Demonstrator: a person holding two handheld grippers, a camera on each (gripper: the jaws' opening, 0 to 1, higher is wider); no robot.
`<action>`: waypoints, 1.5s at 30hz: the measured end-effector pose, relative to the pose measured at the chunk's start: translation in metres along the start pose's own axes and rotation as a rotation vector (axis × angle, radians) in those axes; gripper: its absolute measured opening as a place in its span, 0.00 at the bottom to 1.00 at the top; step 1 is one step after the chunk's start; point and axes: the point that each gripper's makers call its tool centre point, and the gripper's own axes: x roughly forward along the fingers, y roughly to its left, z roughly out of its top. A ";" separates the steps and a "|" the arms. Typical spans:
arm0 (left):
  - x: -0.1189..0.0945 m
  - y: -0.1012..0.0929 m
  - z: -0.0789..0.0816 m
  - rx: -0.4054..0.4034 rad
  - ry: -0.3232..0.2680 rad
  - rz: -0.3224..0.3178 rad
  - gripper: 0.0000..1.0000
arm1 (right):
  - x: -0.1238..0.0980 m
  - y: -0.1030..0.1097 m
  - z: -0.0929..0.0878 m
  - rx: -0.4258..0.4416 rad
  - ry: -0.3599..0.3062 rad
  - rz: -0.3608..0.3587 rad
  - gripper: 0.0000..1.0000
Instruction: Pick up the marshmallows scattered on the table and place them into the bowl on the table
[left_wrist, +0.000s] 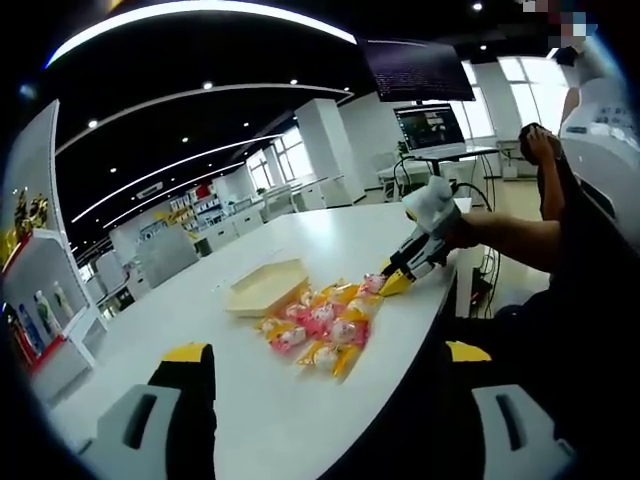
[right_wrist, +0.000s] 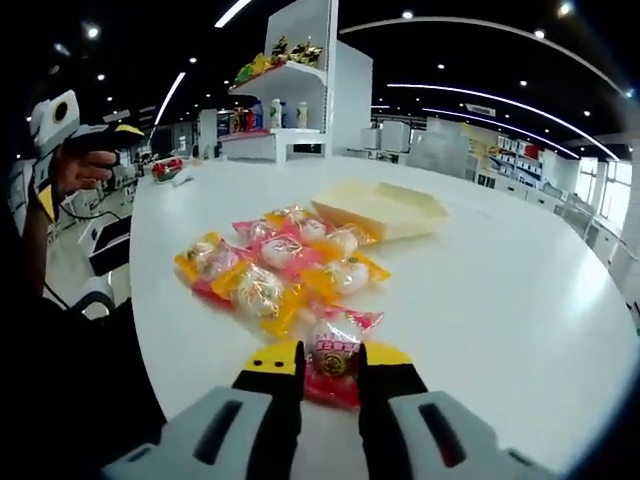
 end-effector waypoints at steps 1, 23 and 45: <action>0.000 0.000 0.000 0.000 0.001 -0.002 0.92 | 0.000 0.000 0.000 0.002 0.001 -0.002 0.19; -0.003 -0.003 -0.001 -0.008 -0.006 -0.004 0.92 | -0.010 -0.009 0.016 0.051 -0.068 -0.019 0.18; -0.002 -0.003 -0.002 -0.008 -0.005 -0.006 0.92 | -0.026 -0.019 0.048 0.133 -0.181 -0.030 0.18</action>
